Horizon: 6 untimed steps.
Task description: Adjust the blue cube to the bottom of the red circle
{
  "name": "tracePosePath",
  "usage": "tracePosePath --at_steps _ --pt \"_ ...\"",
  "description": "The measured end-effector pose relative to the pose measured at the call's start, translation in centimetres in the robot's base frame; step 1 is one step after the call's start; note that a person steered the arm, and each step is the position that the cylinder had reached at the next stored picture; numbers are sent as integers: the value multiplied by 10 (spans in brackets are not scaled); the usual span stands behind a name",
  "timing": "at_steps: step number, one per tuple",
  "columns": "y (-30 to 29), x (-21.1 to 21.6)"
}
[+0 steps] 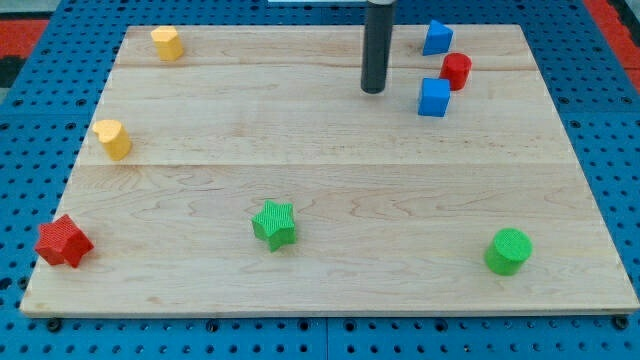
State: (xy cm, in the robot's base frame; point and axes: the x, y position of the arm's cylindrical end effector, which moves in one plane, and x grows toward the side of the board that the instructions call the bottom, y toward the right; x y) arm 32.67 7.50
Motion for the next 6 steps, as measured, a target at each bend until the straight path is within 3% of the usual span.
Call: tracePosePath --at_steps 2,3,6 --pt "55 25" --pt "51 43" --pt "105 24"
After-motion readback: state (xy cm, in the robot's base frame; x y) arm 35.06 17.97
